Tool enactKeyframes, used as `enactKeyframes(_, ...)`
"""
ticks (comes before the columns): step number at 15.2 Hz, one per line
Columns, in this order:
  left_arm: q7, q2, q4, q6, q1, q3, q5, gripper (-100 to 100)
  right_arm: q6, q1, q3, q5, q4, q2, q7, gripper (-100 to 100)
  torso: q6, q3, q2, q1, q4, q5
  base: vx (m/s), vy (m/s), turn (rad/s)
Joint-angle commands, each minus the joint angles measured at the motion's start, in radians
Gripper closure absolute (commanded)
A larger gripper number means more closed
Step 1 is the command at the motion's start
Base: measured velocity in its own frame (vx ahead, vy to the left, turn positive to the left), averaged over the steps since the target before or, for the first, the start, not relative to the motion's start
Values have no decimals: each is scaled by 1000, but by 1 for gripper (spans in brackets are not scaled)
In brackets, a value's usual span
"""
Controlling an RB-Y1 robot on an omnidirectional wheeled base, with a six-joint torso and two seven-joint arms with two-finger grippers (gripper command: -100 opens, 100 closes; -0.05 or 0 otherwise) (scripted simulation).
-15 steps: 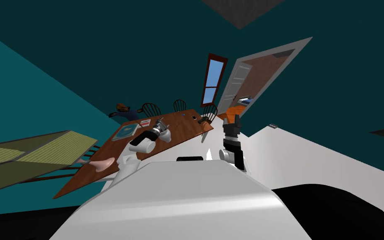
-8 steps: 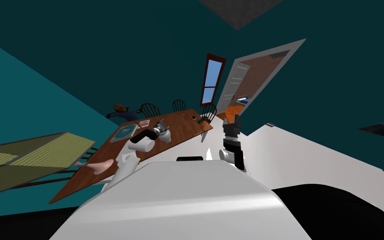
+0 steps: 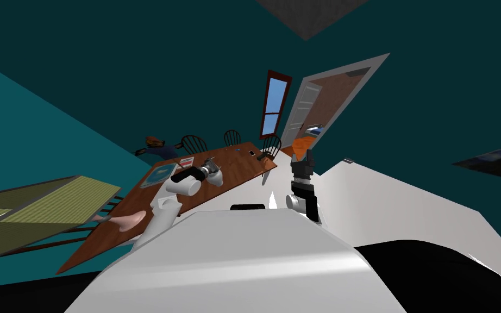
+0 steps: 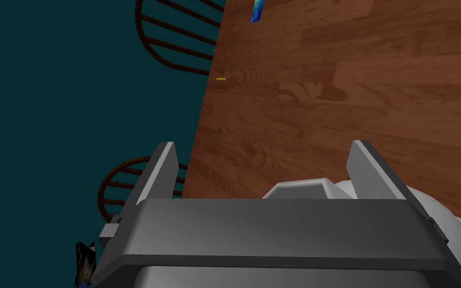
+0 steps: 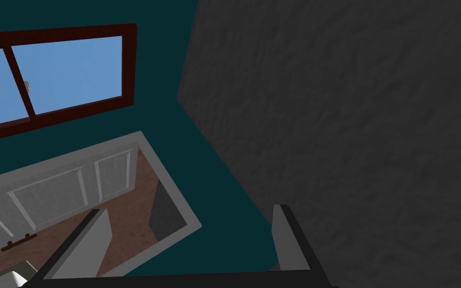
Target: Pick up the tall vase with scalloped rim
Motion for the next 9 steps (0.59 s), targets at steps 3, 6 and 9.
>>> enactKeyframes(3,36,15,1,84,-21,5,20,-100,0,0,0,0,0,0,0,0,0,0,0,0,0,0,-9,20,-24)
enactKeyframes(6,60,26,2,143,-36,9,34,-100,0,0,0,0,0,0,0,0,0,0,0,0,0,0,-9,23,-56)
enactKeyframes(9,60,26,2,186,-36,9,34,-100,0,0,0,0,0,0,0,0,0,0,0,0,0,0,-6,20,-32)
